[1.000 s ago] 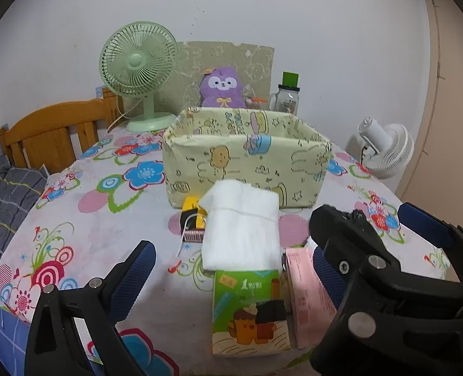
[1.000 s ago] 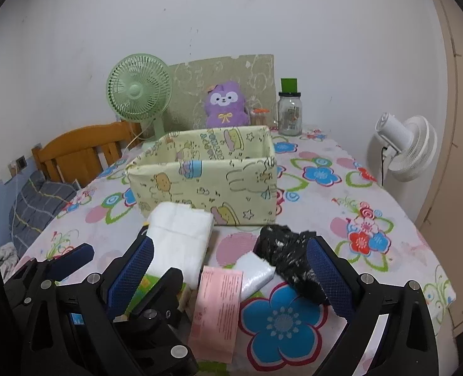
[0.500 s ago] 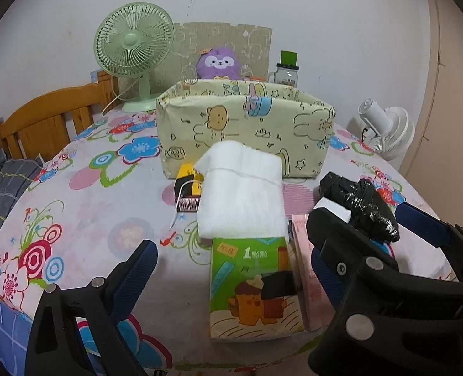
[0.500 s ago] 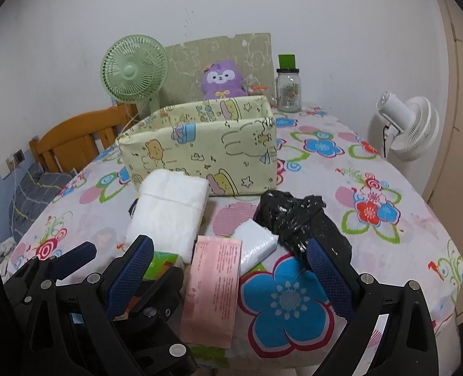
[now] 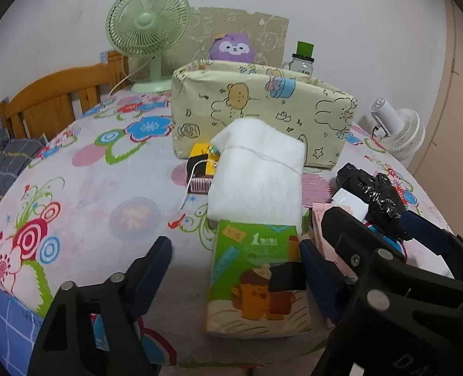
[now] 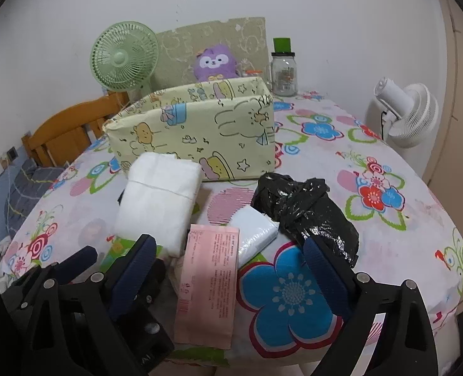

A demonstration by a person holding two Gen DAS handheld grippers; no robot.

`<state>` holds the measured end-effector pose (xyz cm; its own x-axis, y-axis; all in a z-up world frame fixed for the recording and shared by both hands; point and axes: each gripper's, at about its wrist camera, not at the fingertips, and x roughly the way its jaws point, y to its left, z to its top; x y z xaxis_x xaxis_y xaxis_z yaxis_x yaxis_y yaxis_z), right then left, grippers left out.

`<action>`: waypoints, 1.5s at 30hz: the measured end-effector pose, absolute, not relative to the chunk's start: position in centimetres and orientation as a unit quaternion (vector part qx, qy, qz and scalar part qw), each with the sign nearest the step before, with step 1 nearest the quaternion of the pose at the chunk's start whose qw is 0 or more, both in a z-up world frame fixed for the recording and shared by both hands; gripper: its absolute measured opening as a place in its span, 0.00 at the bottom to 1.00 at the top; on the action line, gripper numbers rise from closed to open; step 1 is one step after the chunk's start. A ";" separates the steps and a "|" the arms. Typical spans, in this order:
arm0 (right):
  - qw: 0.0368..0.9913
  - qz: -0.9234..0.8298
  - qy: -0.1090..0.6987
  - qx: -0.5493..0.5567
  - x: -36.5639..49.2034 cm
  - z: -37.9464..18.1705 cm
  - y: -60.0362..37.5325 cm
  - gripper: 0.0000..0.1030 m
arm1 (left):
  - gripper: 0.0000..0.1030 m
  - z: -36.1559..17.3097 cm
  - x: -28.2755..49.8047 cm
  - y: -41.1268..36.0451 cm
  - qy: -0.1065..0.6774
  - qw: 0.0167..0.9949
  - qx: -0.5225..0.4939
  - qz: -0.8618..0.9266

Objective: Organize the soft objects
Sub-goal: 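Move the left tool to the green tissue pack while the right tool approaches the pink packet, then grasp the green tissue pack with the left tool while the right tool grasps the pink packet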

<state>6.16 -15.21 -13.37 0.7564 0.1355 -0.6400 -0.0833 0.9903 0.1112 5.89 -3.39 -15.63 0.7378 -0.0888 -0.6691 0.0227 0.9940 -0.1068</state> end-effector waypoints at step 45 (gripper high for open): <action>0.928 0.077 0.364 0.017 6.6 -13.6 -13.7 0.43 | 0.51 -15.5 5.2 -3.6 0.360 0.932 -0.037 -0.030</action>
<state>6.56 -13.72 -13.55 0.7226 0.1554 -0.6736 -0.1311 0.9875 0.0871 5.15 -3.60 -15.52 0.7396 -0.0831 -0.6679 0.0294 0.9954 -0.0913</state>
